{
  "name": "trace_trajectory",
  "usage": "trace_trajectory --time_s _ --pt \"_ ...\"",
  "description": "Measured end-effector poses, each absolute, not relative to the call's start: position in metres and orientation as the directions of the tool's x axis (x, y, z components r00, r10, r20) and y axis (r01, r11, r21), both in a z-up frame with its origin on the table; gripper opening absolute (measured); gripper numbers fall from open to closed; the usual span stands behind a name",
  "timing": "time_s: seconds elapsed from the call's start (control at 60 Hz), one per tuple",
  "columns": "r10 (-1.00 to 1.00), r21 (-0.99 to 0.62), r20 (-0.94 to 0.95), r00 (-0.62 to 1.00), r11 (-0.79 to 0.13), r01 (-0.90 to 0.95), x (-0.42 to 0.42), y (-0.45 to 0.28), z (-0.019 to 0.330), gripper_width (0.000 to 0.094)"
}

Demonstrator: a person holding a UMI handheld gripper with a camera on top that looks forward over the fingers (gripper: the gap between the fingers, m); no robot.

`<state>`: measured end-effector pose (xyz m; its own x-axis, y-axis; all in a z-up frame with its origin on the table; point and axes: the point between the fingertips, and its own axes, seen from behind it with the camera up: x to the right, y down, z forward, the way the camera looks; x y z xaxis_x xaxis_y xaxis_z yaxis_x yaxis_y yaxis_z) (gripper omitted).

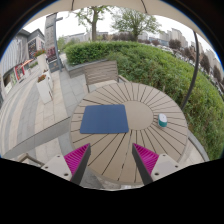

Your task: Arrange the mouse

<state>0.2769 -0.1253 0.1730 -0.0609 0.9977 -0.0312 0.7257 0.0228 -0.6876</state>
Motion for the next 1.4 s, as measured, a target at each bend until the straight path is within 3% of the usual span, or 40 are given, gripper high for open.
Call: trace_trajectory --time_s 0.2,0.333,0.633,0.8,1.183,1.4 --pt "0.995 -0.695 0.042 0.095 -0.039 0.718 0.276 -0.066 0.161 0.0852" --pt "0.986 -0.7 0.058 0.157 -0.072 0.71 0.267 0.023 0.145 0.0854" --pt "0.965 -0.703 0.038 0.259 -0.159 0.694 0.252 0.071 0.12 0.0855" --pt "0.963 -0.741 0.029 0.268 -0.159 0.652 0.221 0.094 0.108 0.0859" --pt "0.959 -0.768 0.003 0.284 -0.179 0.615 0.126 0.137 0.039 0.0857" --pt "0.966 -0.771 0.026 0.256 -0.143 0.62 0.077 0.157 0.006 0.0857"
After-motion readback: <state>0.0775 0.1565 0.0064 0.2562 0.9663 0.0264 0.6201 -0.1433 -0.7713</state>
